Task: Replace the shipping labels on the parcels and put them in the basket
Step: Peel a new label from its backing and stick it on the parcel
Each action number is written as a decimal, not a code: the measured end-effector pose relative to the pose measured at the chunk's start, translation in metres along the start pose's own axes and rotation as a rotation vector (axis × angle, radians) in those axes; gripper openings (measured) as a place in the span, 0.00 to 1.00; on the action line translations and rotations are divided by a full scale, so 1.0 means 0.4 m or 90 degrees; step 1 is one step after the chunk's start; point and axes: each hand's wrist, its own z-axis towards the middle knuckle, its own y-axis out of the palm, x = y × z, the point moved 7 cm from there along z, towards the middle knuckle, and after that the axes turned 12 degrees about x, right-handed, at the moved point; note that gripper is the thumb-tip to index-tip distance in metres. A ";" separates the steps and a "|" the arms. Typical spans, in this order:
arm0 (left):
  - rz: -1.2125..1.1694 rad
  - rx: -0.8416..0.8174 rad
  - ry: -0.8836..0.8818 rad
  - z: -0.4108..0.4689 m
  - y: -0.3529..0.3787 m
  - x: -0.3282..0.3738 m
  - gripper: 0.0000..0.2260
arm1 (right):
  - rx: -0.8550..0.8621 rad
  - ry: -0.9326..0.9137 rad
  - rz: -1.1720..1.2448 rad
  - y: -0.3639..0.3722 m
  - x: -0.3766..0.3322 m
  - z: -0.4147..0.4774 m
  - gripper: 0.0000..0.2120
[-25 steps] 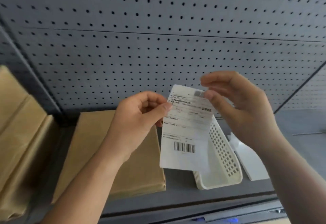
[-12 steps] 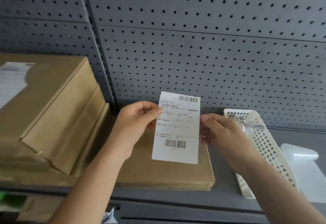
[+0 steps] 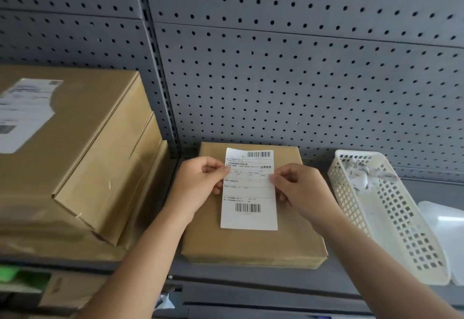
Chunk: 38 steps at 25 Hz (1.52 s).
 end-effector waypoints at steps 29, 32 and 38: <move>0.459 -0.121 0.508 -0.039 0.116 0.039 0.22 | 0.097 -0.480 -0.360 0.058 -0.028 -0.001 0.16; 0.544 -0.187 0.528 -0.034 0.133 0.017 0.25 | 0.040 -0.520 -0.395 0.097 -0.032 -0.008 0.21; 0.571 -0.179 0.528 -0.030 0.132 0.015 0.25 | 0.012 -0.529 -0.457 0.123 -0.013 -0.001 0.27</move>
